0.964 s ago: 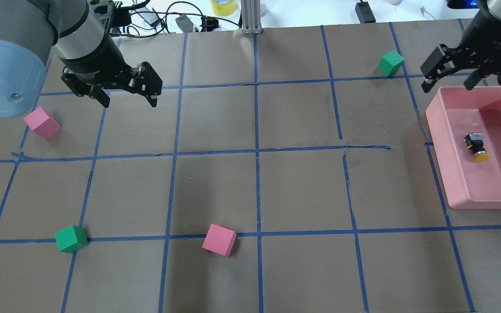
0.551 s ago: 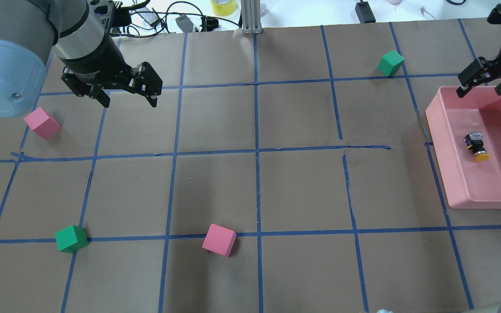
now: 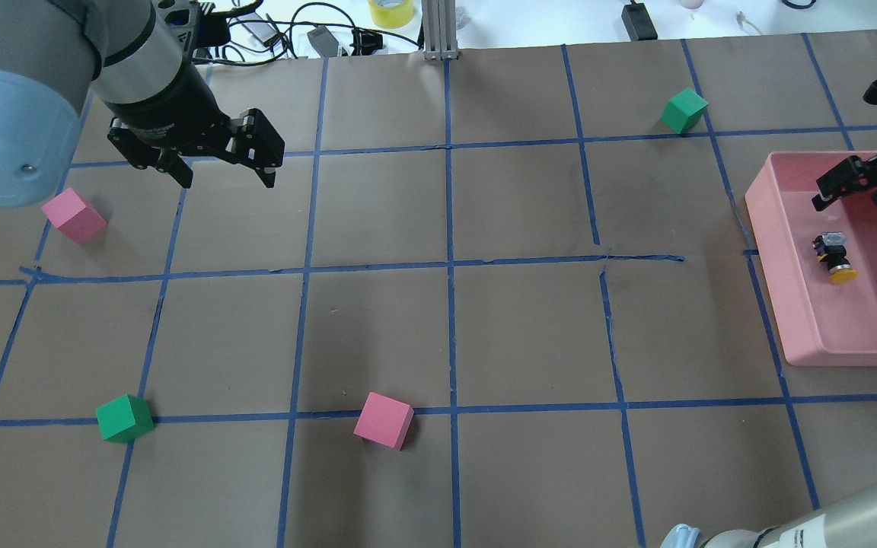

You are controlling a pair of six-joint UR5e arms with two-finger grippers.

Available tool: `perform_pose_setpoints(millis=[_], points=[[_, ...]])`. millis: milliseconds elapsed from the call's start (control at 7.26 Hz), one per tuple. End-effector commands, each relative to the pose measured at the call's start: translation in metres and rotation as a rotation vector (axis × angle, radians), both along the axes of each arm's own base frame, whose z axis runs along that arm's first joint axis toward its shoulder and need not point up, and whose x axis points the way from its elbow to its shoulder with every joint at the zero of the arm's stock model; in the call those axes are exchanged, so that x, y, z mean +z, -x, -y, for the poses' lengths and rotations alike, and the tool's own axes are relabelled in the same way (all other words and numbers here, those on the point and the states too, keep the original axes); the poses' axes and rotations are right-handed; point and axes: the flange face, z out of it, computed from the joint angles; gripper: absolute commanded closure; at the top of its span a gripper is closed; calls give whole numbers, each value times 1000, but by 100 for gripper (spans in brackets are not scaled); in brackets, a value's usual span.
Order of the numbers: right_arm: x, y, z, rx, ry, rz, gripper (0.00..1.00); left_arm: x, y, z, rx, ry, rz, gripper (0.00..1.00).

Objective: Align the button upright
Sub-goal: 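Lower the right gripper into the bin and grasp the black switch block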

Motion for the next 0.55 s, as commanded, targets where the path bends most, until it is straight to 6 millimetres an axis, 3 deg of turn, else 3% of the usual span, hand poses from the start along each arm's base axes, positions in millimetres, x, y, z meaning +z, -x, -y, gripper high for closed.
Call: perform_pose_setpoints(millis=[0, 413], points=[[-16, 13, -6, 0, 11, -19, 0, 0, 0, 0, -2, 1, 0, 0], [-35, 7, -16, 2, -5, -26, 0, 0, 0, 0, -2, 0, -4, 0]])
